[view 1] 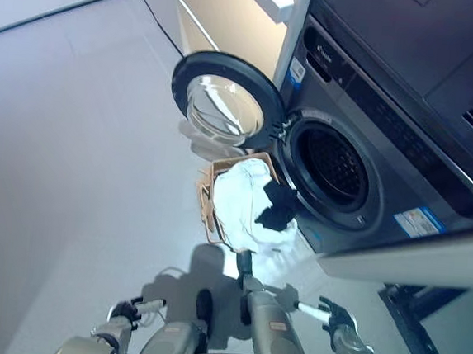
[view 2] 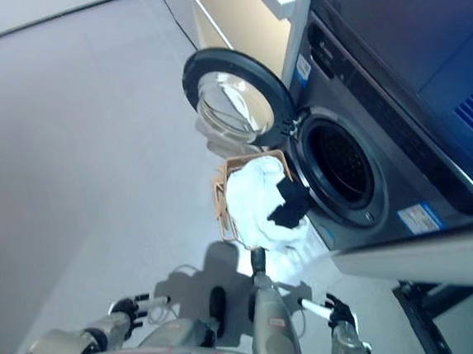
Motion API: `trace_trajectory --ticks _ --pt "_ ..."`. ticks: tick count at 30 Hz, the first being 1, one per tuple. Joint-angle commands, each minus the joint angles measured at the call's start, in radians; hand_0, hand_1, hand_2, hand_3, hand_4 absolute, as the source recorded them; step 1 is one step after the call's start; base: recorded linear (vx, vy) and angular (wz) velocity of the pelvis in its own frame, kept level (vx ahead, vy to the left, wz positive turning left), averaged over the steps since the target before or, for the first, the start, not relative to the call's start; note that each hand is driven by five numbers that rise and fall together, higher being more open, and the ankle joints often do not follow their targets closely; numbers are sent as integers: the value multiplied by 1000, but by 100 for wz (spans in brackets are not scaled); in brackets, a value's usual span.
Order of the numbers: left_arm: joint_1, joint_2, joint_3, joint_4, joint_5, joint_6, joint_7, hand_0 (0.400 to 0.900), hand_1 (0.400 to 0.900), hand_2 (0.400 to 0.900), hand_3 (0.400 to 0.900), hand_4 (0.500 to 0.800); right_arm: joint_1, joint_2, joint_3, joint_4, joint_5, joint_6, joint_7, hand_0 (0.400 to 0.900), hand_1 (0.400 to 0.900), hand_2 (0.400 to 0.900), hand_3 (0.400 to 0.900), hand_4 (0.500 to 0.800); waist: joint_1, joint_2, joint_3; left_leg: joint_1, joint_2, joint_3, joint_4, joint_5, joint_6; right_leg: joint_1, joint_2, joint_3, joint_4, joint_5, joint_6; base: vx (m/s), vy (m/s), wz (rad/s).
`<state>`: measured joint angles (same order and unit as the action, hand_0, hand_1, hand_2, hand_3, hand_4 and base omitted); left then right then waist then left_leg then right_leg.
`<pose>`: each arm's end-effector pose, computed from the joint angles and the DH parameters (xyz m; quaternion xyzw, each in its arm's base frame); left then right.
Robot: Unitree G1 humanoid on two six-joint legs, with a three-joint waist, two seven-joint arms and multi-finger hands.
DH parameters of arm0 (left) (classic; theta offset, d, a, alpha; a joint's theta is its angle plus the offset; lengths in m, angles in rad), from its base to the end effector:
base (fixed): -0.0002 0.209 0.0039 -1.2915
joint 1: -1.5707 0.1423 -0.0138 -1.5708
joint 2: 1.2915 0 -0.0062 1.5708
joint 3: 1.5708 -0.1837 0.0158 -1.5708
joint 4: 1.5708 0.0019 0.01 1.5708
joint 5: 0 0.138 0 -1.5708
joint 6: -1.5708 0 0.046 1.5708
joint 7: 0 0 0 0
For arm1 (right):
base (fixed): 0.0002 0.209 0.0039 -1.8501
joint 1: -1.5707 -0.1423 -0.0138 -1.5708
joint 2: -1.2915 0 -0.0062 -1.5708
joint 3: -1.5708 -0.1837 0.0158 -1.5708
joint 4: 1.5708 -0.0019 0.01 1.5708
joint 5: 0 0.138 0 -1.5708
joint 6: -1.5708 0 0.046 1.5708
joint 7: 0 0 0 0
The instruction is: Put the clothes in the basket into the washing machine.
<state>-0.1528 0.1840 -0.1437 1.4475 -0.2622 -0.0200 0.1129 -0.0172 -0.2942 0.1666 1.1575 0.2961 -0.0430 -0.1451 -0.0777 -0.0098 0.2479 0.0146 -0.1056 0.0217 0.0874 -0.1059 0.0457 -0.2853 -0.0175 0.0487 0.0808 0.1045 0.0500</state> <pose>0.0908 0.2094 -0.1170 0.0593 0.5884 0.1238 0.7968 0.0918 -0.2385 -0.1052 -0.0845 0.5118 -0.1506 0.8415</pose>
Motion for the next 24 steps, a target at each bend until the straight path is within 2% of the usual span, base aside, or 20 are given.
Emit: trace_trajectory --ticks 1,2,4,5,7,9,11,12,13,15,20,24 --pt "42 27 4 -66 -15 -4 12 900 900 900 900 800 -66 -110 18 -111 -33 -36 -17 900 900 900 900 800 -2 47 48 -124 56 63 456 76 -114 -69 46 24 109 -46 16 403 -626 86" --pt "34 20 -6 -75 -38 -12 20 900 900 900 900 800 -82 -120 27 -119 -29 -41 -28 900 900 900 900 800 7 40 72 -219 89 83 565 115 -119 -44 33 16 106 -68 -11 220 -455 61" --pt "34 20 -6 -75 -38 -12 20 900 900 900 900 800 -82 -120 27 -119 -29 -41 -28 900 900 900 900 800 6 41 69 -223 89 83 567 115 -118 -48 33 16 107 -67 -11 145 -253 27" --pt "32 10 -21 -81 -39 -17 27 900 900 900 900 800 -104 -130 37 -127 -34 -42 -41 900 900 900 900 800 17 41 76 -279 97 114 493 92 -107 -25 20 3 99 -92 -20 230 -270 29" --pt "40 1 -28 -80 -31 -14 31 900 900 900 900 800 -122 -149 47 -133 -50 -42 -48 900 900 900 900 800 18 54 82 -291 80 122 339 73 -90 -5 16 -14 91 -106 -17 260 -228 31" --pt "48 -4 -40 -82 -25 -15 39 900 900 900 900 800 -147 -168 66 -144 -74 -45 -60 900 900 900 900 800 26 80 82 -285 82 106 73 152 -92 -9 32 -34 98 -113 -10 196 -68 10" --pt "41 0 -51 -85 -21 -16 42 900 900 900 900 800 -180 -181 88 -152 -96 -45 -69 900 900 900 900 800 34 93 93 -282 87 78 -51 230 -106 -21 48 -44 133 -124 -12 175 12 -11" --pt "48 -1 -52 -82 -16 -16 42 900 900 900 900 800 -187 -186 97 -154 -109 -45 -64 900 900 900 900 800 36 100 90 -262 87 68 -68 209 -90 -33 54 -42 169 -142 -10 150 72 -21" --pt "43 2 -58 -80 -11 -15 46 900 900 900 900 800 -202 -184 108 -157 -125 -48 -66 900 900 900 900 800 37 99 98 -261 85 73 -57 217 -95 -55 59 -40 203 -149 -14 139 114 -25" --pt "25 15 -71 -89 -7 -16 49 900 900 900 900 800 -241 -181 132 -158 -136 -43 -72 900 900 900 900 800 40 92 106 -277 72 87 -35 199 -83 -95 61 -22 232 -159 -15 92 140 -26" --pt "-17 44 -82 -126 -34 -29 67 900 900 900 900 800 -342 -183 179 -151 -129 -41 -86 900 900 900 900 800 71 79 123 -360 61 112 -13 191 -67 -171 61 -4 223 -141 -9 41 106 -16" --pt "-62 56 -106 -162 -68 -45 84 900 900 900 900 800 -458 -221 219 -146 -140 -37 -112 900 900 900 900 800 80 74 146 -466 57 113 45 176 -58 -260 57 -2 242 -127 -7 -15 59 7"
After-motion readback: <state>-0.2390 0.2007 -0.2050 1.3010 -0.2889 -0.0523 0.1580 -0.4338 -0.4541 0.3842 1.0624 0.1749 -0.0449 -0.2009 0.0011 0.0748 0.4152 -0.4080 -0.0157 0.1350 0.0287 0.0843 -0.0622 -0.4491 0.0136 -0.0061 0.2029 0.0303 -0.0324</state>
